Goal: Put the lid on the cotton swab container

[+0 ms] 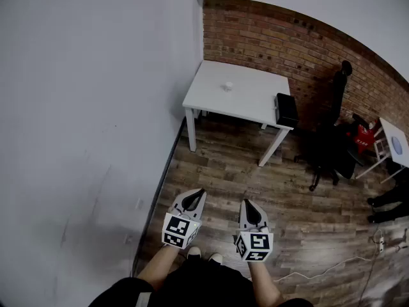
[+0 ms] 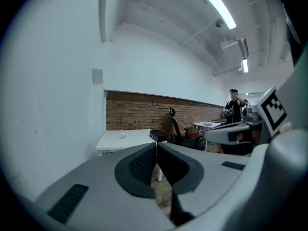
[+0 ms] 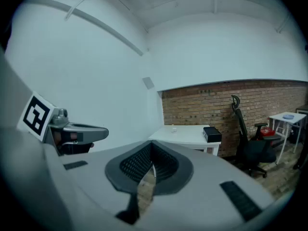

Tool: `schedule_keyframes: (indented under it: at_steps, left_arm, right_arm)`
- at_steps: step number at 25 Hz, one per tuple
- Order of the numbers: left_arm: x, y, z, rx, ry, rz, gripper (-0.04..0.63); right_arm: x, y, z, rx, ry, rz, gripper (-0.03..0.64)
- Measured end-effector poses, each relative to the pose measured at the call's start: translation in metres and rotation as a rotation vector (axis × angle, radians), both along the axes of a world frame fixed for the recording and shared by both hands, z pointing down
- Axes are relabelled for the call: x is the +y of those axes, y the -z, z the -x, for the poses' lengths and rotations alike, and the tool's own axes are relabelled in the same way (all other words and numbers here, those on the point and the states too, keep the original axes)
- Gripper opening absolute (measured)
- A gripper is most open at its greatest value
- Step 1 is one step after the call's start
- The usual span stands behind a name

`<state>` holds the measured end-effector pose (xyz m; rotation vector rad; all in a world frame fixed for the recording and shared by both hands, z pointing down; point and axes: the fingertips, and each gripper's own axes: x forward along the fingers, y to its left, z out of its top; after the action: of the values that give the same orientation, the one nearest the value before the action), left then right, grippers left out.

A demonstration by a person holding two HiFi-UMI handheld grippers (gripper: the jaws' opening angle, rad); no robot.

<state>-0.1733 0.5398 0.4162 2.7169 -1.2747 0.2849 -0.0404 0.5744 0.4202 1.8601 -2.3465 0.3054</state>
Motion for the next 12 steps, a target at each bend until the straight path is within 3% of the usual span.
schedule_keyframes:
  at_steps: [12]
  left_arm:
    - [-0.011,-0.005,0.015,0.003,0.001,0.005,0.015]
  right_arm:
    - [-0.012,-0.006,0.014,-0.023,0.01,0.0,0.021]
